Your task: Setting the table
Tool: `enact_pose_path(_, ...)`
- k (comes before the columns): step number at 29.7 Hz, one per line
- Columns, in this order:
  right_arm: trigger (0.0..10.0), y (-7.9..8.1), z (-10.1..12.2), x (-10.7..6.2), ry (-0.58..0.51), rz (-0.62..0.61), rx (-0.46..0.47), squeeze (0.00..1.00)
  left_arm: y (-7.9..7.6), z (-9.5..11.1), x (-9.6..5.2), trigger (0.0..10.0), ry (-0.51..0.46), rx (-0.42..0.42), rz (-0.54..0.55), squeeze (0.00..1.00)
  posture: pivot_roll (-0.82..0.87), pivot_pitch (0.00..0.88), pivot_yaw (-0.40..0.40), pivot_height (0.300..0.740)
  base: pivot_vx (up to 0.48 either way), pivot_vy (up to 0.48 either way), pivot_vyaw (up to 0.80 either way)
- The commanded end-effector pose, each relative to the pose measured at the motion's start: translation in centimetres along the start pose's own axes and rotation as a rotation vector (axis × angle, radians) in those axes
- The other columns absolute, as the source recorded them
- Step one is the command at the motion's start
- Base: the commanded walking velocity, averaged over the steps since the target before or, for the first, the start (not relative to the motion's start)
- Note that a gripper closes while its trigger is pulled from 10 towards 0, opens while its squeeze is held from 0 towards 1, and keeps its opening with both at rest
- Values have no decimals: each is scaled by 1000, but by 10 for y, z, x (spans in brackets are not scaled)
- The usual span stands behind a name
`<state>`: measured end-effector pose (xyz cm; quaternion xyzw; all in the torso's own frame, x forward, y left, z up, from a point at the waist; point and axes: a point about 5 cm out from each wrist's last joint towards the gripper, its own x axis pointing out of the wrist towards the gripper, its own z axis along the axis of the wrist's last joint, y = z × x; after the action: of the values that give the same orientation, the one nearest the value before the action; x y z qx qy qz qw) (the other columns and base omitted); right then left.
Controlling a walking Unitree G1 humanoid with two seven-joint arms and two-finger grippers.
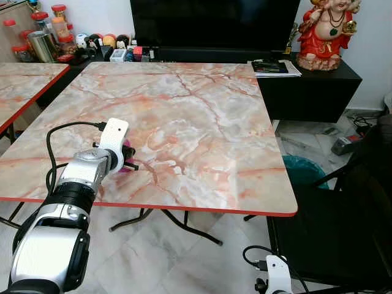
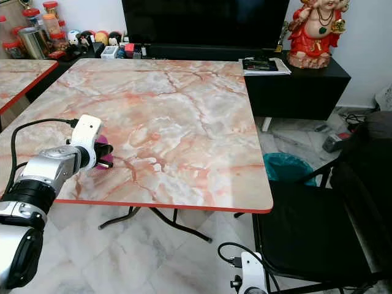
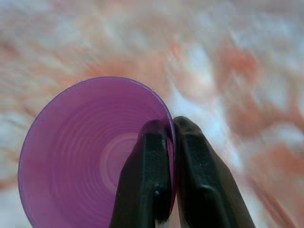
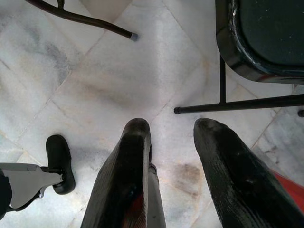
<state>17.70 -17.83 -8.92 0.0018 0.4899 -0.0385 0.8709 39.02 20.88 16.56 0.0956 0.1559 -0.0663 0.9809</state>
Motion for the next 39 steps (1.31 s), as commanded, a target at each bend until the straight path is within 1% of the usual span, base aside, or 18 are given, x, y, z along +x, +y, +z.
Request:
enact_pose_path(1, 10000, -1, 1, 0, -7, -5, 7, 0, 13, 13, -5, 0, -127, -26, 107, 0, 18, 0, -2, 740, 0, 0, 0)
enact_pose_path(2, 10000, -1, 1, 0, -8, -4, 8, 0, 24, 19, -9, 4667, -207, -76, 196, 0, 18, 0, -2, 740, 0, 0, 0)
enact_pose_path(4, 10000, -1, 1, 0, -8, -4, 8, 0, 24, 19, -9, 4667, -207, -76, 196, 0, 18, 0, -2, 740, 0, 0, 0)
enact_pose_path(5, 10000, -1, 1, 0, -8, -4, 8, 0, 37, 17, -18, 10000, -255, -63, 283, 0, 17, 0, -10, 740, 0, 0, 0)
enact_pose_path(11, 10000, -1, 0, 0, -9, -5, 10, 0, 58, 5, -37, 10000, -282, 45, 457, 0, 20, 0, -13, 740, 0, 0, 0)
enact_pose_path(13, 10000, -1, 0, 0, -8, -4, 11, 0, 78, -12, -52, 10000, -229, 106, 602, 0, 30, 0, -13, 740, 0, 0, 0)
enact_pose_path(16, 10000, -1, -1, 0, -7, -1, 9, 0, 98, -34, -70, 10000, -206, 65, 725, 0, 37, 0, -16, 740, 0, 0, 0)
enact_pose_path(18, 10000, -1, -1, 0, -7, 0, 9, 0, 101, -37, -73, 10000, -213, 61, 749, 0, 37, 0, -16, 740, 0, 0, 0)
enact_pose_path(20, 10000, 0, -1, 0, -7, 1, 7, 0, 122, -64, -93, 10000, -100, 129, 889, 0, 41, 0, -14, 740, 0, 0, 0)
enact_pose_path(23, 10000, 0, -1, 0, -6, 1, 7, 0, 132, -95, -105, 10000, 59, 130, 985, 0, 44, 0, -14, 740, 0, 0, 0)
enact_pose_path(24, 10000, 0, 0, 0, -6, 2, 6, 0, 133, -117, -112, 10000, 150, 106, 1027, 0, 44, 0, -14, 740, 0, 0, 0)
enact_pose_path(28, 10000, 0, 0, 0, -6, 2, 7, 0, 132, -125, -116, 10000, 175, 95, 1045, 0, 44, 0, -14, 740, 0, 0, 0)
enact_pose_path(29, 10000, 0, 0, 0, -6, 3, 6, 0, 127, -144, -118, 10000, 258, 95, 1027, 0, 43, 0, -14, 740, 0, 0, 0)
enact_pose_path(30, 10000, 0, 0, 0, -6, 2, 5, 0, 114, -181, -124, 10000, 406, 78, 989, 0, 43, 0, -14, 740, 0, 0, 0)
enact_pose_path(31, 10000, 0, 0, 0, -6, 2, 5, 0, 114, -181, -124, 10000, 406, 78, 989, 0, 43, 0, -14, 740, 0, 0, 0)
enact_pose_path(34, 10000, 0, -1, 0, -5, 0, 6, 0, 93, -214, -127, 10000, 507, 38, 891, 0, 36, 0, -11, 740, 0, 0, 0)
enact_pose_path(36, 10000, 0, -1, 0, -4, 0, 4, 0, 75, -226, -121, 10000, 539, 5, 763, 0, 37, 0, -13, 740, 0, 0, 0)
enact_pose_path(39, 10000, 0, -1, 0, -2, 2, 2, 0, 59, -233, -115, 10000, 556, -17, 660, 0, 41, 0, -15, 740, 0, 0, 0)
